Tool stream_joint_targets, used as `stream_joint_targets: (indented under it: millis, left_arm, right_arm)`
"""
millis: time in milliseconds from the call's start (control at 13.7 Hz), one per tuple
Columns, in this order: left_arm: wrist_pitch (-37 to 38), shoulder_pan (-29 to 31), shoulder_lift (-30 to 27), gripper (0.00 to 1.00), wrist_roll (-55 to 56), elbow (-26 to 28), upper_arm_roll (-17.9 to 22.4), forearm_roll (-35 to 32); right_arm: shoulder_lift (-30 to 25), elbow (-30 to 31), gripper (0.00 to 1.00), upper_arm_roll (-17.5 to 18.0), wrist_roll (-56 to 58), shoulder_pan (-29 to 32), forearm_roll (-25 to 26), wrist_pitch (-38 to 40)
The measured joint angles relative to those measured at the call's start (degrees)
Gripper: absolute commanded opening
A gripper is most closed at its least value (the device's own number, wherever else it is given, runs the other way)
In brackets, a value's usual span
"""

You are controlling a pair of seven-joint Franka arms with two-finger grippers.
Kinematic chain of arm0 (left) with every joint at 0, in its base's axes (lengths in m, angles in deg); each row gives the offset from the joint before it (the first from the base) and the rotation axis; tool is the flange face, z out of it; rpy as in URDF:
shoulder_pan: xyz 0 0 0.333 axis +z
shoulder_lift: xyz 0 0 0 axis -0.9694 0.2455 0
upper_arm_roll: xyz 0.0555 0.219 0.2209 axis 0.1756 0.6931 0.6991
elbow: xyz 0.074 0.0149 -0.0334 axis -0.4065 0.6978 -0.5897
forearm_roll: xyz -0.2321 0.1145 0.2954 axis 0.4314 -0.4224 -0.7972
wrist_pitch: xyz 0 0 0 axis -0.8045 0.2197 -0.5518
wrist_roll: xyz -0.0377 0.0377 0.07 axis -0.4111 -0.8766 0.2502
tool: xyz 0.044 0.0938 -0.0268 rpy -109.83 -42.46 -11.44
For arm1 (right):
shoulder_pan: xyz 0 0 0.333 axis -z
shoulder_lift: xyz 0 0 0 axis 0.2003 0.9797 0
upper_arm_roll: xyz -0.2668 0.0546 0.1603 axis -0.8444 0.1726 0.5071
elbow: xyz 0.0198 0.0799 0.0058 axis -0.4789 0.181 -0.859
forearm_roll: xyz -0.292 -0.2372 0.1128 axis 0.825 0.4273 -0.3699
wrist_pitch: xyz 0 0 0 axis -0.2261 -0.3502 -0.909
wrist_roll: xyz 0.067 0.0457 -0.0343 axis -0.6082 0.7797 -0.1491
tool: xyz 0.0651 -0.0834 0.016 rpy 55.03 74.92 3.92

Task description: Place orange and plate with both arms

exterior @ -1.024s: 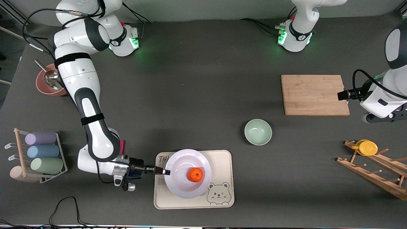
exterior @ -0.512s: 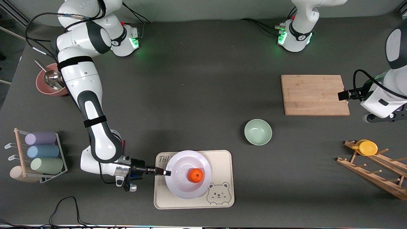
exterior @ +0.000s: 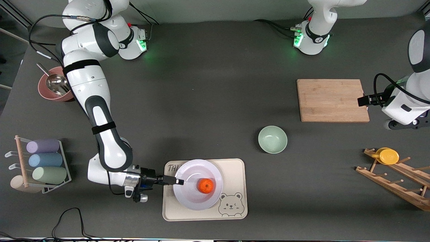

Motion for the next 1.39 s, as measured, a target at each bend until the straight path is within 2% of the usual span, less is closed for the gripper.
stream_joint_targets:
  millis: [366,585,732,951,1171,1390]
  left_arm:
    - [-0.69,0.0,0.0,1.0,0.0,-0.4,-0.01,0.03]
    - [-0.69,0.0,0.0,1.0,0.0,-0.4,-0.02,0.03]
    - [-0.89,0.0,0.0,1.0,0.0,-0.4,-0.04,0.05]
    - [-1.68,0.0,0.03,1.0,-0.01,-0.4,-0.04,0.06]
    - [-1.75,0.0,0.03,1.0,-0.02,-0.41,-0.07,0.1]
    - [-1.74,0.0,0.03,1.0,-0.03,-0.46,-0.09,0.13]
  right_arm:
    - [0.02,-1.06,1.0,0.0,-1.06,-1.36,10.76,-2.22]
    - [-0.46,-2.86,1.0,0.11,-5.49,-1.39,23.68,-2.53]
    - [-1.53,-4.39,1.0,0.41,-6.77,-1.46,30.21,-2.51]
    - [-4.04,-5.17,1.0,0.41,-7.96,-1.48,35.4,0.21]
    - [-8.46,-5.27,1.0,0.34,-12.89,-1.41,41.2,7.29]
    - [-16.51,-0.37,1.0,-3.1,-14.26,-1.27,43.27,15.31]
